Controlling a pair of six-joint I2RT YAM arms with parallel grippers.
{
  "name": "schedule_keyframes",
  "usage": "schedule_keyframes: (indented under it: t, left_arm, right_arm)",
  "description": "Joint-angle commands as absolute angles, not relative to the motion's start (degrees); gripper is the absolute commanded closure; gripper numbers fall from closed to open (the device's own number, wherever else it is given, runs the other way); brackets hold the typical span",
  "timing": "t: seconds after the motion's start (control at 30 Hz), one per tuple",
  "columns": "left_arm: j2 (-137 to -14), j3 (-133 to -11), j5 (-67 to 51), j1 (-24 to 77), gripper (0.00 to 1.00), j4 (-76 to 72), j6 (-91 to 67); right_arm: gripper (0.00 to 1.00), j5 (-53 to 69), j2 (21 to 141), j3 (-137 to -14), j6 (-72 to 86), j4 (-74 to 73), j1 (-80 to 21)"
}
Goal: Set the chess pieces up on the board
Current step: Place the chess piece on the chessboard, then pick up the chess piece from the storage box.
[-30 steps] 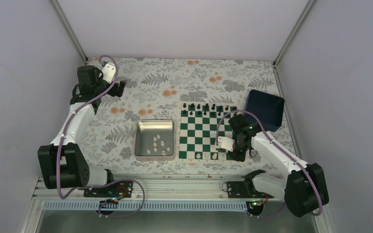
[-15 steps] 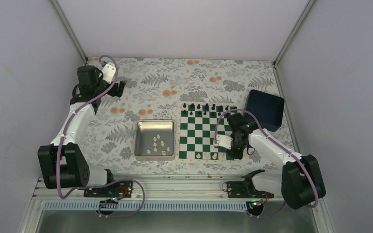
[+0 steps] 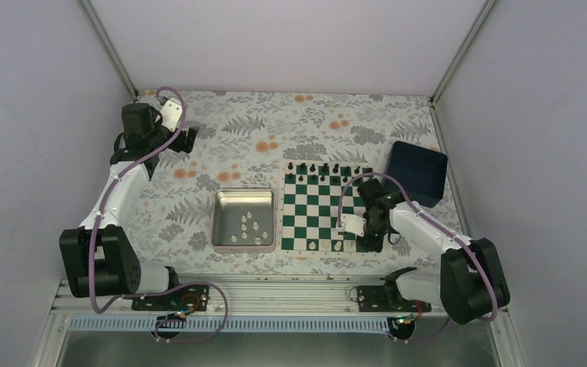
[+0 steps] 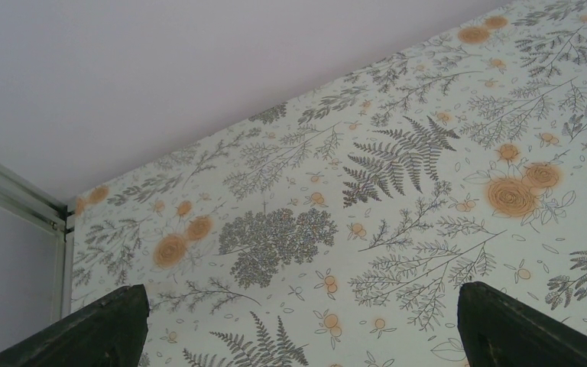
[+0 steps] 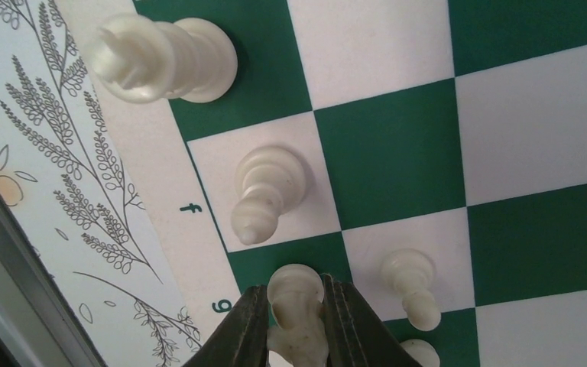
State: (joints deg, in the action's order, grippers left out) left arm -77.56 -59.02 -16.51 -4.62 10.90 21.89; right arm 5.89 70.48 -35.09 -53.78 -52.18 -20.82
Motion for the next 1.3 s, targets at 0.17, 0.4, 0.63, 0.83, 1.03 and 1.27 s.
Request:
schedule_keyframes:
  t: [0.17, 0.4, 0.63, 0.83, 1.03, 1.27]
  left_arm:
    - [-77.97, -59.68, -16.53, -4.39, 0.0, 10.37, 22.49]
    - [-77.87, -59.67, -16.66, -4.44, 0.0, 10.39, 22.55]
    - [-77.83, -59.83, -16.81, -4.39, 0.0, 10.52, 22.5]
    - [-77.53, -59.84, -16.91, -4.39, 0.0, 10.55, 22.5]
    - [-77.56, -60.24, -17.18, -4.39, 0.0, 10.59, 22.41]
    - [-77.44, -60.25, -17.36, -4.36, 0.0, 10.57, 22.24]
  right_arm:
    - [0.88, 6.51, 71.96, -34.71, -54.67, -50.9, -20.18]
    - [0.8, 6.23, 71.47, -35.82, -54.58, -52.01, -20.05]
    - [0.71, 8.84, 68.38, -43.17, -55.44, -59.62, -20.04]
    - [0.64, 11.48, 68.14, -52.35, -56.22, -65.93, -20.06]
    - [0.55, 15.49, 71.79, -65.12, -55.0, -66.63, -22.28]
    - [0.46, 8.11, 83.37, -77.47, -46.19, -58.26, -36.24]
